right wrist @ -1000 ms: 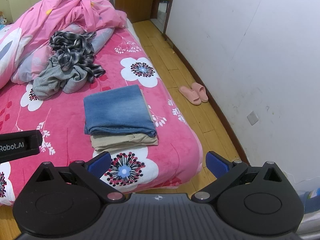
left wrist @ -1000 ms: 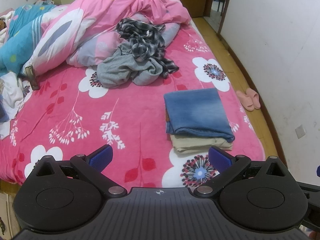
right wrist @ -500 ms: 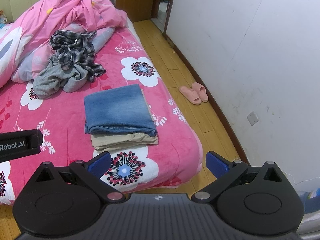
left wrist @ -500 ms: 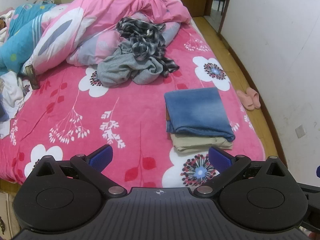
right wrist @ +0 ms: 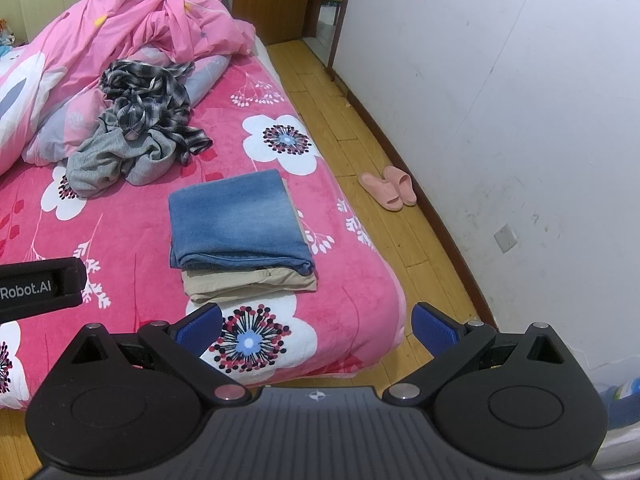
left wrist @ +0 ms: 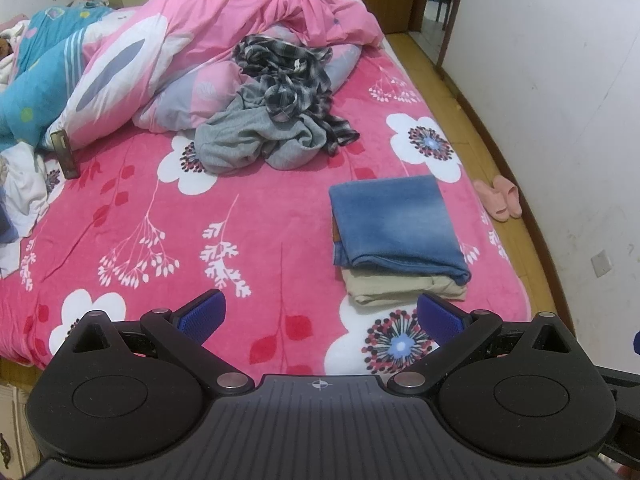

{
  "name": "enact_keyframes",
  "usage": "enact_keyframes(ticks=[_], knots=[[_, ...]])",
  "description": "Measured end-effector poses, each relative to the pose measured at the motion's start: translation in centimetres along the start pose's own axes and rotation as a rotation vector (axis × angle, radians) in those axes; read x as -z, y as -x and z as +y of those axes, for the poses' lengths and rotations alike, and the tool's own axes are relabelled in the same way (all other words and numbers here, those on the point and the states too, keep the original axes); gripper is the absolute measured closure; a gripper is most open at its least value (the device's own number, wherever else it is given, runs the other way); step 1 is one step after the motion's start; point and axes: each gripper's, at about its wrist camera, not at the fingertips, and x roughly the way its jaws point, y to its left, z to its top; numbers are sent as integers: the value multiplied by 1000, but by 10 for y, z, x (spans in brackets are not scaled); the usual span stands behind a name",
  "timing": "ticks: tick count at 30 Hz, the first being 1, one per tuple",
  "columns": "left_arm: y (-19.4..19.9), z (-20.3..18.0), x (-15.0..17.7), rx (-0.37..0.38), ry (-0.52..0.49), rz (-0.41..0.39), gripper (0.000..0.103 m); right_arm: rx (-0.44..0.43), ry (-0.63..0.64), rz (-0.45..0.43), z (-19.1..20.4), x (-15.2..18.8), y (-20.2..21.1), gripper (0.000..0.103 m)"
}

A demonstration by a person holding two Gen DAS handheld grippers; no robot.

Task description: Fold clothes

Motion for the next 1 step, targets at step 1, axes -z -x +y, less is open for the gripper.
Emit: enact_keyframes(ticks=[1], knots=[[0,0,0,-1,0,0,0,0,0,0,0,0,0,0]])
